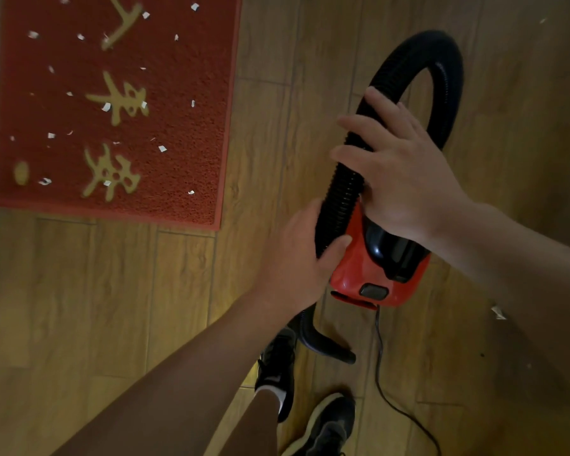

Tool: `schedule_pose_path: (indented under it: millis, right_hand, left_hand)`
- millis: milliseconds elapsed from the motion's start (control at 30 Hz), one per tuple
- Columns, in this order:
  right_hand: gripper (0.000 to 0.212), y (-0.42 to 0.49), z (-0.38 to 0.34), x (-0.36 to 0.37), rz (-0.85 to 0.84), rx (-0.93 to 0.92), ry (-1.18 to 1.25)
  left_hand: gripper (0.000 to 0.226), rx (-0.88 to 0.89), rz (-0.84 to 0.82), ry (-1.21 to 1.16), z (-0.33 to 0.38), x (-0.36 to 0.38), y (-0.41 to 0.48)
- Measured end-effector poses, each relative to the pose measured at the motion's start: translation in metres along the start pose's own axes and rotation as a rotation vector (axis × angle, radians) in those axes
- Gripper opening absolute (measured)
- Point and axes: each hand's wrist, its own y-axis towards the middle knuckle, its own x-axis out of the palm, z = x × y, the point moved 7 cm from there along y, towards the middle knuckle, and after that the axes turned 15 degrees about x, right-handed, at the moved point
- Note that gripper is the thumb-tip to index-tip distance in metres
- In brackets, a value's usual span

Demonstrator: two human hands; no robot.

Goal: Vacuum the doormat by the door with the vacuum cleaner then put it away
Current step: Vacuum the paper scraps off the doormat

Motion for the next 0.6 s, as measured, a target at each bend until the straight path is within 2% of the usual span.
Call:
schedule_pose_path:
  millis: [133, 300, 600]
  right_hand:
    - [0.040, 0.000, 0.011, 0.002, -0.029, -0.002, -0.013]
    - [0.038, -0.007, 0.027, -0.011, 0.020, 0.054, 0.015]
    - [0.045, -0.030, 0.056, -0.037, 0.080, 0.115, 0.011]
  left_hand:
    - [0.039, -0.065, 0.013, -0.039, -0.003, 0.007, -0.012]
    - [0.027, -0.130, -0.023, -0.124, -0.003, 0.024, -0.040]
    - [0.034, -0.028, 0.002, -0.133, 0.018, 0.032, -0.057]
